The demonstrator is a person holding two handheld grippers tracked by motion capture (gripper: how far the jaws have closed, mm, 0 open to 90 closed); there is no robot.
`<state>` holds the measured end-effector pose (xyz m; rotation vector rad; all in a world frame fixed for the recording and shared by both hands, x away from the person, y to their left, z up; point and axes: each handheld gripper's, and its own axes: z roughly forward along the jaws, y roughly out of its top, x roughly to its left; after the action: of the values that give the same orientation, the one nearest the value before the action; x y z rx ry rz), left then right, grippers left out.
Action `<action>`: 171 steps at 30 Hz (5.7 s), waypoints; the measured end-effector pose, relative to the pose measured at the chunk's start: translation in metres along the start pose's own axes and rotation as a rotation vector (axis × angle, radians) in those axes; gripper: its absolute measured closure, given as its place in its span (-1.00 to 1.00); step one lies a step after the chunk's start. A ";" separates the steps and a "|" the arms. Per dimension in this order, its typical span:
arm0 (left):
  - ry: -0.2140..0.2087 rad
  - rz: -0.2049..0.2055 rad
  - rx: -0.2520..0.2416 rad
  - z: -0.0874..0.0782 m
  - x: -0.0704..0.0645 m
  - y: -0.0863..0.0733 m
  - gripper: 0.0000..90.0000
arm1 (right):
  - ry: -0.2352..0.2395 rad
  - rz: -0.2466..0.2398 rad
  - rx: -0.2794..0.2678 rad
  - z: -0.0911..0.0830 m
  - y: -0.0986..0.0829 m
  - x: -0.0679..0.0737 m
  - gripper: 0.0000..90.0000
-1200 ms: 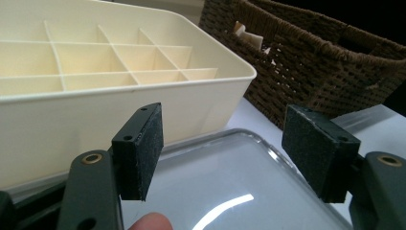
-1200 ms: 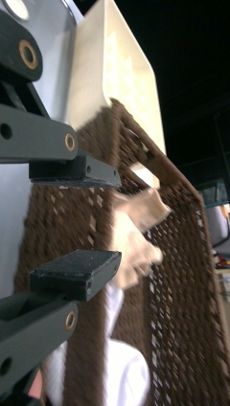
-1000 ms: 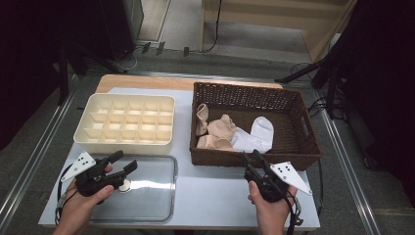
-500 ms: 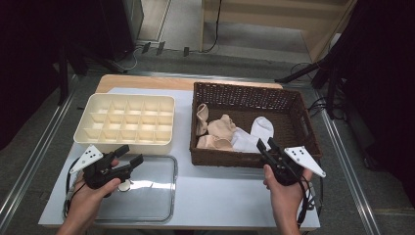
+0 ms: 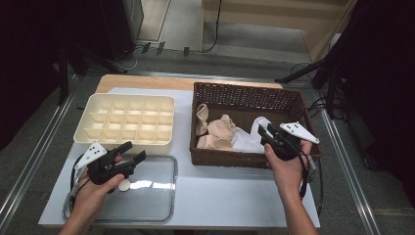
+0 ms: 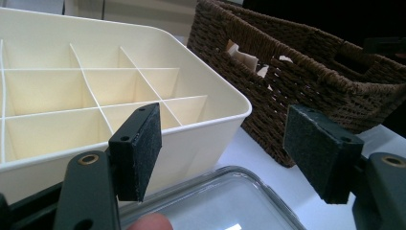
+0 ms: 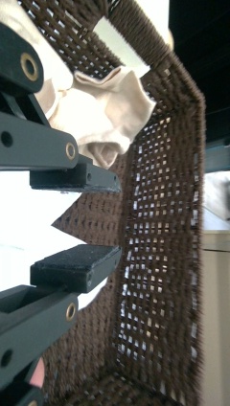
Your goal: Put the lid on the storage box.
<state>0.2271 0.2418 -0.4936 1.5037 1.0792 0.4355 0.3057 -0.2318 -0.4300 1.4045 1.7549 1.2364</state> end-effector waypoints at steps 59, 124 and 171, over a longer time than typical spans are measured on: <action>-0.029 -0.019 -0.042 -0.007 0.007 0.005 -0.25 | -0.081 0.173 0.940 0.105 0.017 -0.026 0.73; -0.021 -0.024 -0.026 -0.004 0.008 -0.001 -0.25 | 0.040 0.093 0.366 0.052 0.023 0.001 0.99; 0.036 0.033 0.053 0.004 -0.013 -0.012 -0.83 | 0.267 -0.092 -0.246 -0.075 0.024 0.070 0.99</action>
<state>0.2193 0.2274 -0.5017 1.5672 1.1023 0.4615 0.2314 -0.1875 -0.3691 1.0463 1.7434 1.5865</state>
